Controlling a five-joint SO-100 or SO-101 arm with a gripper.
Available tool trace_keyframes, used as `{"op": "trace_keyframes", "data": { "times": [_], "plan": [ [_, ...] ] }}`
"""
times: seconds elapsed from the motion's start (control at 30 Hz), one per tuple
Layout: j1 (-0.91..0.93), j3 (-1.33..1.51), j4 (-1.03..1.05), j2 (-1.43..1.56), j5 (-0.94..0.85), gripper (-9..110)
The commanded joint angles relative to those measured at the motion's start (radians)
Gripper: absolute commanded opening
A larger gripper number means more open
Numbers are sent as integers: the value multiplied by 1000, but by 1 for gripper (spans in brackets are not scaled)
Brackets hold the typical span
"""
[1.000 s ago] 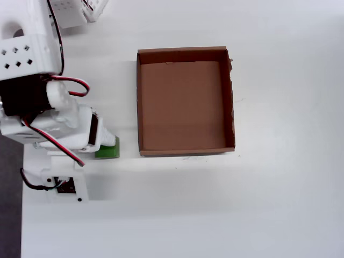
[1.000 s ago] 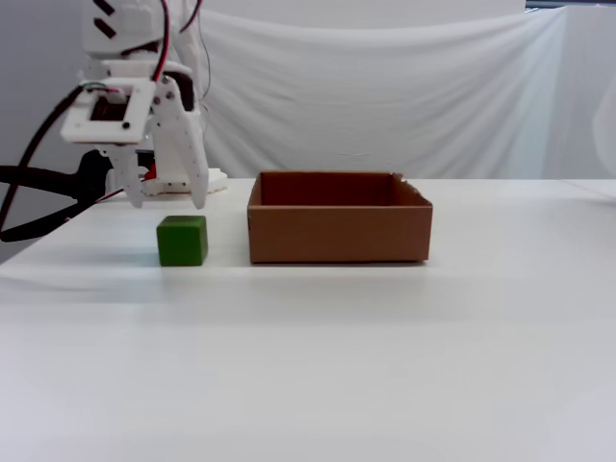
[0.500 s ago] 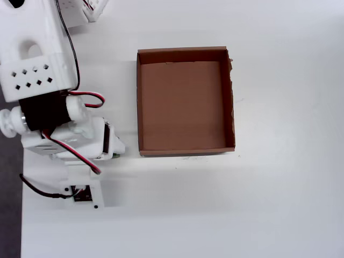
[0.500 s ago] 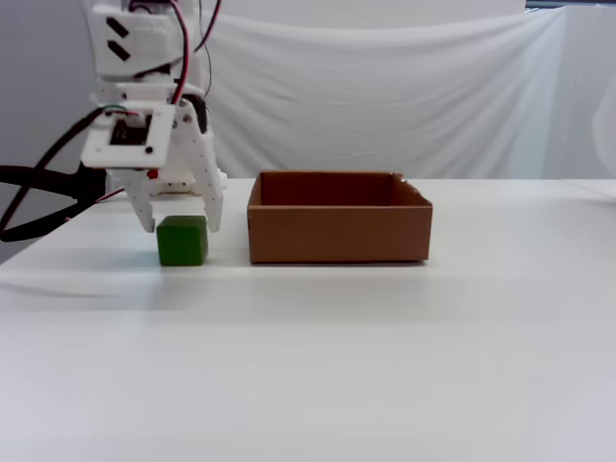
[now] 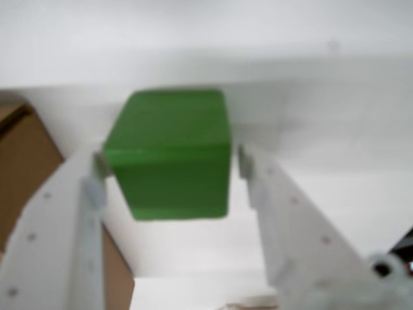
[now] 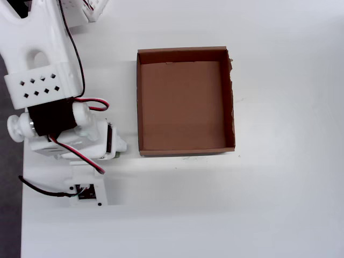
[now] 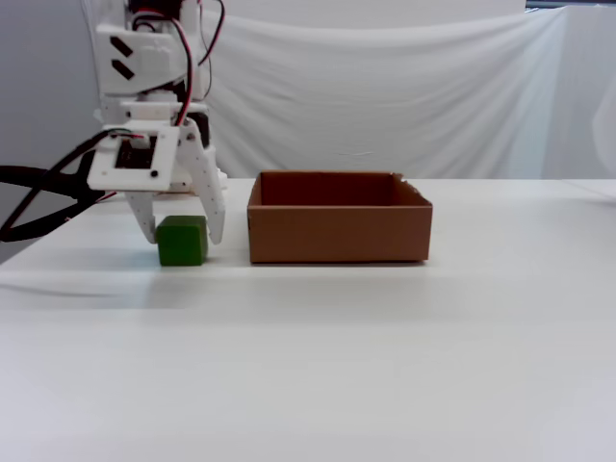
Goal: Grasp a green cube and put it in a box.
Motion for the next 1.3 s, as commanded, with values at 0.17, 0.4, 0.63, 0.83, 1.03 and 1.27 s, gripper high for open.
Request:
{"op": "trace_keyframes", "data": {
  "times": [0.17,0.4,0.63,0.83,1.03,1.27],
  "plan": [
    [-12,-46,-9,3,-18,26],
    [-14,-46,-3,2,-18,23],
    [-14,-44,-5,6,-18,22],
    [-11,-41,-11,6,-18,21],
    [-8,-31,-23,14,-18,20],
    [-8,-25,-26,17,-18,18]
  ]
}}
